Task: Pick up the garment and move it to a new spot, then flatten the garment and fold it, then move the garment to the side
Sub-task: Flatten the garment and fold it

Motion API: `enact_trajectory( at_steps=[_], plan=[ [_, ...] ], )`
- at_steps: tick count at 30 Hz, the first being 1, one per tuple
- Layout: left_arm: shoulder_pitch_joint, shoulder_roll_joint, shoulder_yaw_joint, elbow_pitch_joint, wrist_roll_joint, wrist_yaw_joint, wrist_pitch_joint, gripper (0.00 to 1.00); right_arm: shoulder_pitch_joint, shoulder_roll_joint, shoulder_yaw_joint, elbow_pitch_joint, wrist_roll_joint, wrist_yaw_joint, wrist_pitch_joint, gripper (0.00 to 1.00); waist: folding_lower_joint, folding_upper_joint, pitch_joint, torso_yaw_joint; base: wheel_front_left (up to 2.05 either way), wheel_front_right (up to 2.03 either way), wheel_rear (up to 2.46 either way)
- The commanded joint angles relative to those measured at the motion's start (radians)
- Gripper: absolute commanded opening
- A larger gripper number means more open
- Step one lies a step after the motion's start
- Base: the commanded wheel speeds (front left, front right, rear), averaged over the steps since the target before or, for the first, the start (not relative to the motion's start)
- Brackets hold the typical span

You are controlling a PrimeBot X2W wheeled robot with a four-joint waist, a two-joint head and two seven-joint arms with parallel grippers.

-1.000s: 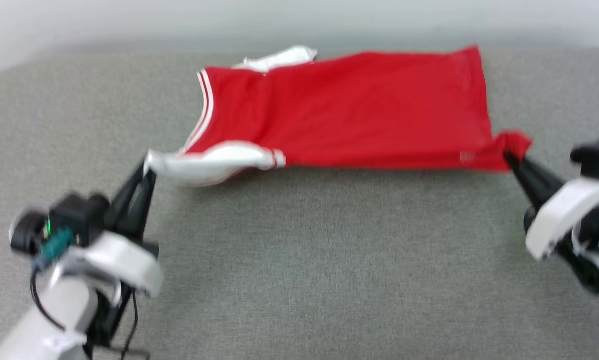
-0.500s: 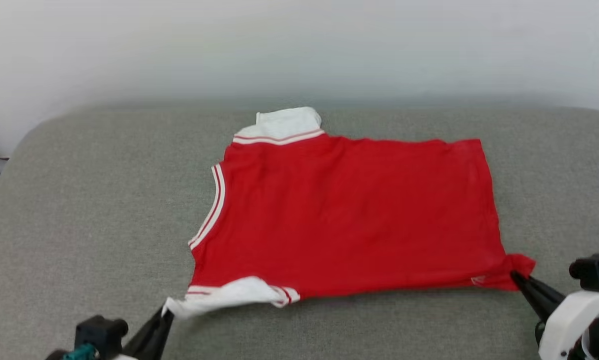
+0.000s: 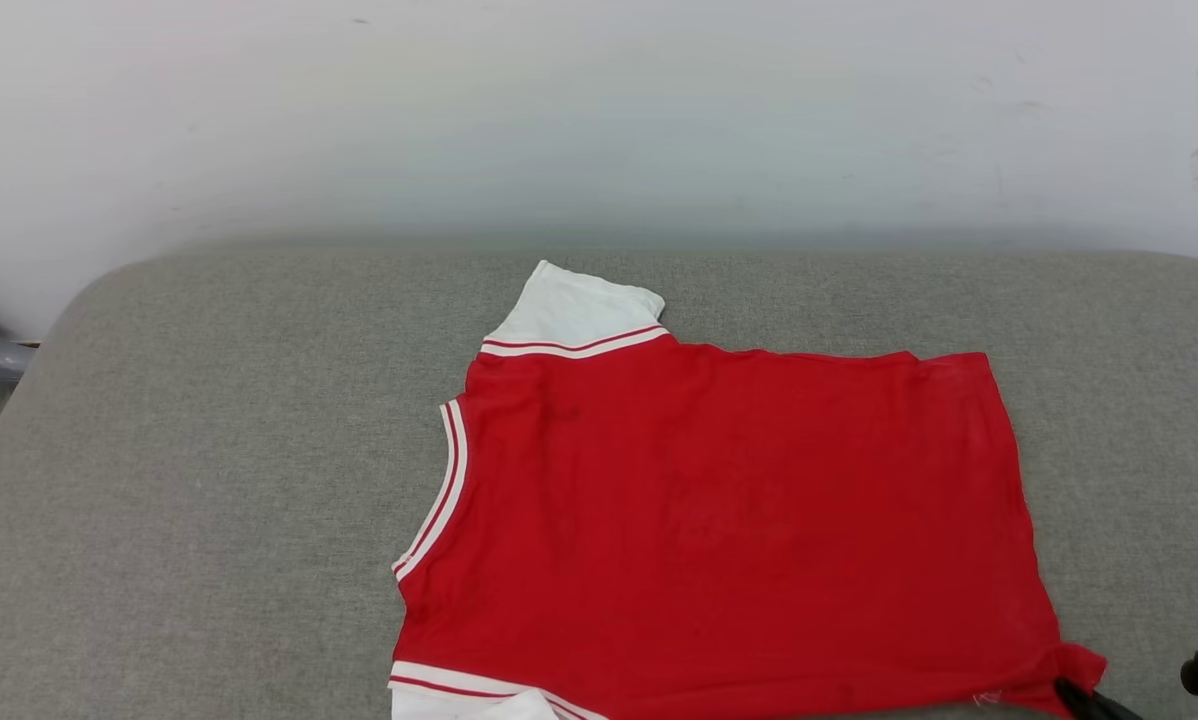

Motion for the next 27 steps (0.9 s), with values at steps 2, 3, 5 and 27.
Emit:
enact_trajectory(
  at_steps=[2, 3, 5, 27],
  plan=[
    [0.009, -0.001, -0.001, -0.003, 0.001, 0.009, -0.002, 0.00, 0.030, 0.006, -0.028, -0.016, -0.003, -0.002, 0.007, 0.00, 0.0001, -0.0001, 0.002, 0.000, 0.00, 0.00, 0.00],
    [0.007, -0.003, -0.004, -0.003, 0.004, 0.008, -0.002, 0.00, 0.043, 0.011, -0.042, -0.026, -0.011, -0.002, 0.014, 0.00, 0.0001, -0.0001, 0.002, 0.000, 0.00, 0.00, 0.00],
    [-0.004, -0.007, -0.006, -0.002, 0.007, 0.006, -0.005, 0.00, 0.063, 0.022, -0.065, -0.046, -0.024, -0.002, 0.026, 0.00, 0.0001, -0.0001, 0.003, -0.003, 0.00, 0.00, 0.00],
    [-0.524, -0.037, -0.037, 0.177, 0.186, -0.131, 0.024, 0.00, -0.055, 0.089, -0.188, -0.152, -0.096, -0.002, 0.111, 0.00, 0.0001, -0.0001, 0.131, -0.038, 0.00, 0.00, 0.00]
  ],
)
